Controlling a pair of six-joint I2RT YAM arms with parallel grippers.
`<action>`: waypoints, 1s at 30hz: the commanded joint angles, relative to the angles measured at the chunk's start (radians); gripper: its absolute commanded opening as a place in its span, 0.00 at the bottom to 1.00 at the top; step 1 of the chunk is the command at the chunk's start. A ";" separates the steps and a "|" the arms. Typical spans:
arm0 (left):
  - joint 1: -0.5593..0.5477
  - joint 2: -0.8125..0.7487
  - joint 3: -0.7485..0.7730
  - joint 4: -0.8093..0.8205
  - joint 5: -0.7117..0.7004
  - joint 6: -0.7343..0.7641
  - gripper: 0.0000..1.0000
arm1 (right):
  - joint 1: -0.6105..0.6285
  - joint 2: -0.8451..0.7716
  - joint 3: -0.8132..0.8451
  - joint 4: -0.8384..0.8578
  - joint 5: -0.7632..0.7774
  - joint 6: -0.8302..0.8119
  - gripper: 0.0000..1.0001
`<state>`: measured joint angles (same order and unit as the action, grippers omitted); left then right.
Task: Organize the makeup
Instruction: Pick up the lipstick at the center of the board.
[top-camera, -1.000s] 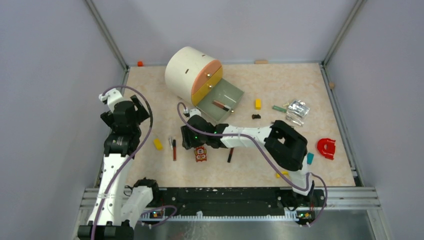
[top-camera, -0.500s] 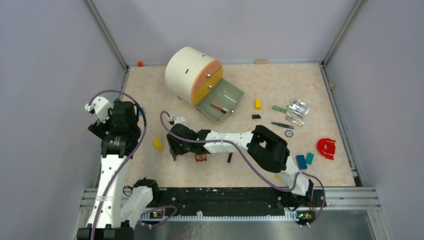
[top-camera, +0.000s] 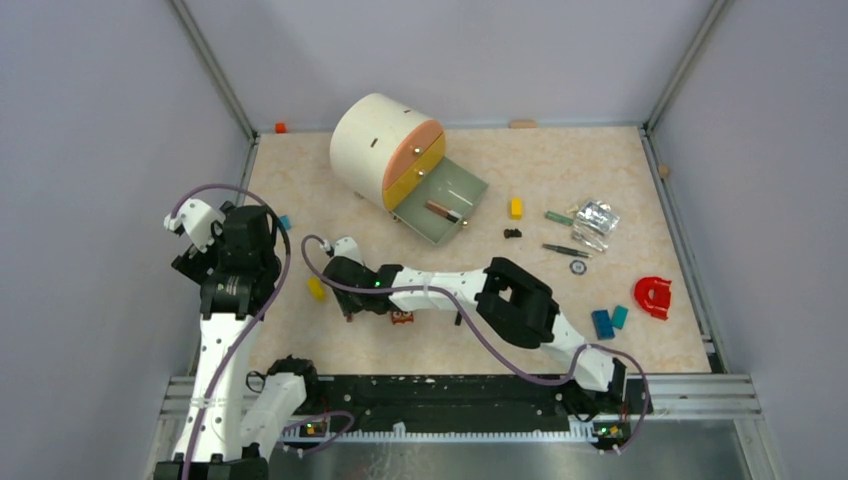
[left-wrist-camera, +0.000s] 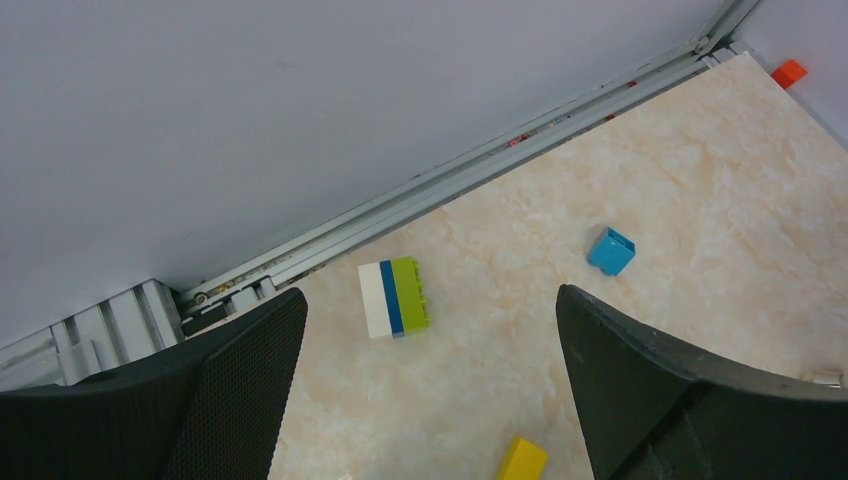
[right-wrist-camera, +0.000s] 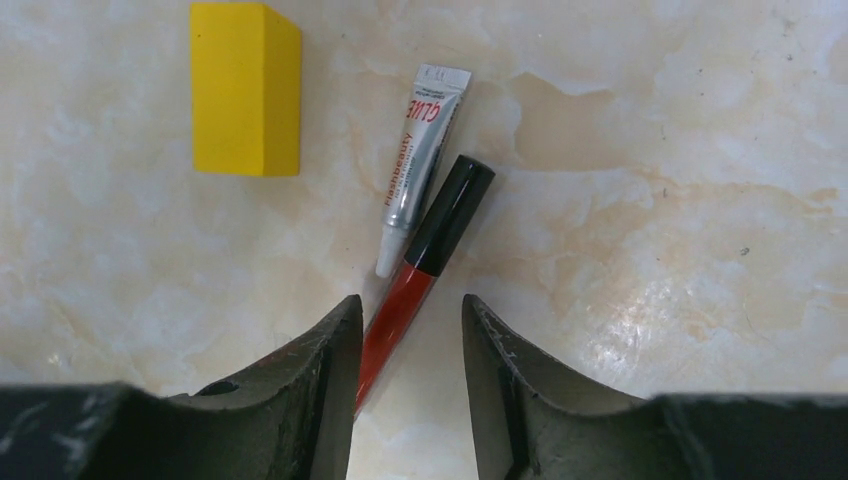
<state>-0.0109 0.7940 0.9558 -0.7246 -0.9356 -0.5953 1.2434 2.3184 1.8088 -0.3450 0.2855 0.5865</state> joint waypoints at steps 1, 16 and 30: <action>0.004 -0.012 0.029 0.023 -0.003 0.016 0.99 | 0.017 0.041 0.029 -0.088 0.076 -0.046 0.36; 0.005 -0.012 0.011 0.092 0.107 0.122 0.99 | -0.143 -0.361 -0.445 0.264 -0.094 -0.129 0.00; 0.004 -0.005 0.001 0.140 0.252 0.185 0.99 | -0.373 -0.558 -0.422 0.157 -0.282 -0.688 0.00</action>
<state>-0.0109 0.7940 0.9554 -0.6380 -0.7197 -0.4347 0.9363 1.7302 1.3117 -0.0860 0.0349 0.1078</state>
